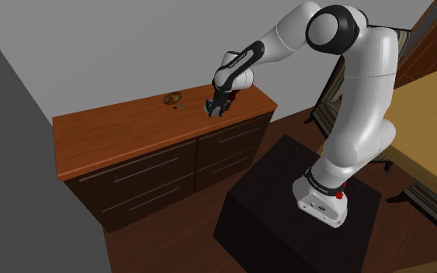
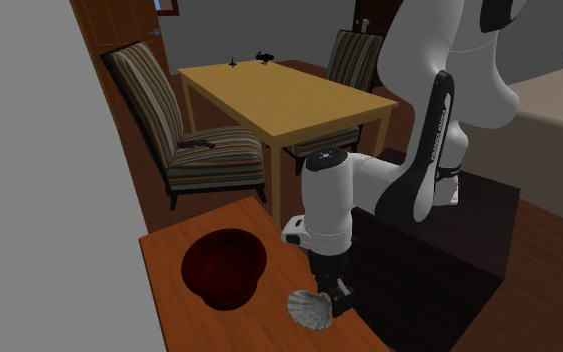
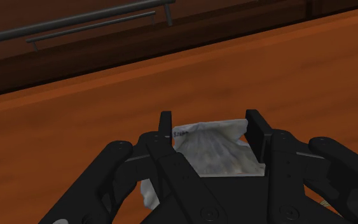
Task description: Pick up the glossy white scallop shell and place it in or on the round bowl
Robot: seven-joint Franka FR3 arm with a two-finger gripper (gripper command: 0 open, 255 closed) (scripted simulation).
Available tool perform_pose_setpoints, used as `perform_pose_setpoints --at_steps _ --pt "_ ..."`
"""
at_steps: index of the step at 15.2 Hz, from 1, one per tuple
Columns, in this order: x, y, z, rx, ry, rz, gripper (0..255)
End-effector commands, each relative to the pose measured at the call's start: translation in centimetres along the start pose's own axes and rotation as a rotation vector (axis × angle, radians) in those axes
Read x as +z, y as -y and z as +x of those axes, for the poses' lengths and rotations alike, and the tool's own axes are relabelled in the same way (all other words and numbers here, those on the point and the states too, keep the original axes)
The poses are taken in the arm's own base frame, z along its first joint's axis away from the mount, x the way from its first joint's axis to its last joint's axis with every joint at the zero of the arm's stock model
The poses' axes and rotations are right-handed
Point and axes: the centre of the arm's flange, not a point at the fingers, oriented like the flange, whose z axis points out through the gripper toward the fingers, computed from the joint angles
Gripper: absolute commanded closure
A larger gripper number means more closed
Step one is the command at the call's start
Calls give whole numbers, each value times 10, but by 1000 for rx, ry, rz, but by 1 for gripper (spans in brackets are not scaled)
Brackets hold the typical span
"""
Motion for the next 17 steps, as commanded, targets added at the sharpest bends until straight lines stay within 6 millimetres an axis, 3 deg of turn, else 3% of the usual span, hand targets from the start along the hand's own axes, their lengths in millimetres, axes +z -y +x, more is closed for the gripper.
perform_pose_setpoints --at_steps 1,17 --pt "0 0 0 0 0 0 255" --pt "-78 13 -3 0 0 0 255"
